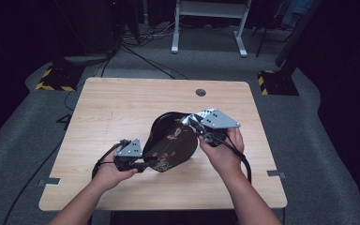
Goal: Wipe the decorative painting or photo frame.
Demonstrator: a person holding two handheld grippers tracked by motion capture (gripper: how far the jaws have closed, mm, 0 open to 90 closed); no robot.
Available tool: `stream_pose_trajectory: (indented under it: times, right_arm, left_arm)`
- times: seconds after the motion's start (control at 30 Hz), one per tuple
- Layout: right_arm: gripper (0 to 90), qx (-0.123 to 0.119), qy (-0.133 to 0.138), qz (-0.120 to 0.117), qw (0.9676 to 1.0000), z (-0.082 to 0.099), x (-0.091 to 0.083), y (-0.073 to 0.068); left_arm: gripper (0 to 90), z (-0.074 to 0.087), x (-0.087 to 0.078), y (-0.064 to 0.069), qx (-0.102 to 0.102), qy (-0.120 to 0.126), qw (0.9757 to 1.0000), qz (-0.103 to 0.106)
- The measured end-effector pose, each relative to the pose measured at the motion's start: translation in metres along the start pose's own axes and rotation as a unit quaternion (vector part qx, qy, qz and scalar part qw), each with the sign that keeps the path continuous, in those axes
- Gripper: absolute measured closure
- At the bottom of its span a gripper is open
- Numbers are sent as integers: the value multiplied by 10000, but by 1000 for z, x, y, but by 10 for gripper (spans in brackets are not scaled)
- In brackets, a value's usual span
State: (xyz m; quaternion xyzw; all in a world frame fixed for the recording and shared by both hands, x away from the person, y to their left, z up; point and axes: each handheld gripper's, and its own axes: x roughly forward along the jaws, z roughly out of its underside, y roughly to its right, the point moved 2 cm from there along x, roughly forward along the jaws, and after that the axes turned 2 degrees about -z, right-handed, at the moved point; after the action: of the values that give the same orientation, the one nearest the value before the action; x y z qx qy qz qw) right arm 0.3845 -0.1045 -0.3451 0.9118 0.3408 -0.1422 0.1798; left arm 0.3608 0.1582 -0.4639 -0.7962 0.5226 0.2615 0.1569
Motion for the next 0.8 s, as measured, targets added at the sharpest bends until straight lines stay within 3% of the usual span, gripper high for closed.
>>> stream_pose_trajectory:
  times: [0.43,0.53,0.8]
  right_arm:
    - [800,167,-321,-86,9993,35,10,-3]
    - [800,196,-312,-75,9993,32,8,-2]
    - [799,237,53,67,9997,9,-1,9]
  left_arm:
    - [757,-1,1,0,-12,-15,10000,3]
    - [756,-1,1,1,-15,-27,10000,3]
    - [756,-1,1,1,-3,-20,10000,-2]
